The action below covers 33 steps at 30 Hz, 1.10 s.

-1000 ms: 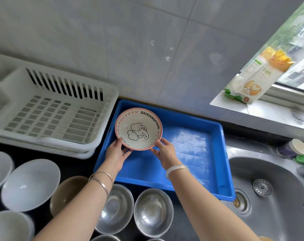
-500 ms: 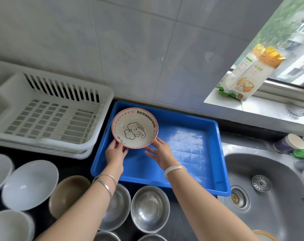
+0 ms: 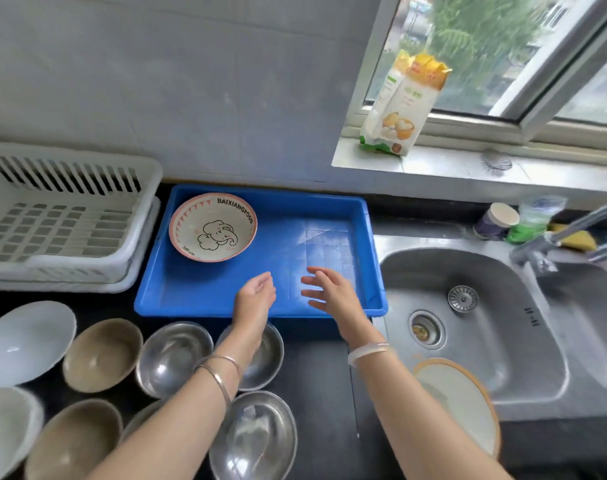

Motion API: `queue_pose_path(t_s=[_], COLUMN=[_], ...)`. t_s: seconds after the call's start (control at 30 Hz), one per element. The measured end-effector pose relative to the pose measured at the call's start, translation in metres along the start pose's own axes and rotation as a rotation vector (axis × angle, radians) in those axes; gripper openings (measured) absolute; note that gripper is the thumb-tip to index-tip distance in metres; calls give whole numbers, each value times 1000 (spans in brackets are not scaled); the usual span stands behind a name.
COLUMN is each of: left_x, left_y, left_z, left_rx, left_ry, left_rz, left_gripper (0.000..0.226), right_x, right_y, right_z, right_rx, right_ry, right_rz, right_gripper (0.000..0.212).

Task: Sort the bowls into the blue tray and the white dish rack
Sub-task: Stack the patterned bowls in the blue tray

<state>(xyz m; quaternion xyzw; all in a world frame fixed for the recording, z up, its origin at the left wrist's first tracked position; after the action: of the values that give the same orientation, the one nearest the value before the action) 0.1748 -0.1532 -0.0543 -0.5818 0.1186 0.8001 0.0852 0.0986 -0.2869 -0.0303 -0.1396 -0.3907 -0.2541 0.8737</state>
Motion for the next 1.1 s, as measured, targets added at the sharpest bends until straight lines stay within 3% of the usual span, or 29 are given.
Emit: queue_pose_path(t_s=[0.13, 0.27, 0.37, 0.5, 0.57, 0.7, 1.1], left_x=[17, 39, 53, 80, 93, 109, 55], left_y=[70, 124, 154, 176, 179, 172, 150], left_z=[51, 98, 124, 147, 154, 162, 119], left_rx=[259, 528, 685, 801, 824, 773, 602], left_ry=[-38, 23, 100, 55, 21, -87, -24], left_rz=[-124, -393, -587, -690, -698, -580, -551], left_gripper=[29, 31, 36, 40, 32, 25, 19], right_x=[-26, -56, -83, -119, -139, -166, -102], right_y=[-89, -170, -210, -245, -256, -265, -246], right_z=[41, 77, 98, 115, 121, 129, 123], right_rx=[-246, -499, -592, -674, -673, -651, -677], right_ry=[-62, -84, -45, 29, 102, 168, 0], right_rz=[142, 362, 459, 540, 530, 428, 496], right_gripper=[22, 24, 29, 43, 44, 24, 17])
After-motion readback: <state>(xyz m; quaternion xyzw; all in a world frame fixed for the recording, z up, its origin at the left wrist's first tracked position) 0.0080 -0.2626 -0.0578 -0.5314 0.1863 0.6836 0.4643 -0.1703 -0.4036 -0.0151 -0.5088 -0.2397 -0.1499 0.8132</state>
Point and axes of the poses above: each hand's wrist, its own z-axis away from the middle knuckle, its own y-axis out of the palm, x = y × z, the point moved 7 cm from there along -z, towards the middle knuckle, and after that the axes turned 12 degrees about y, right-handed, at the moved point
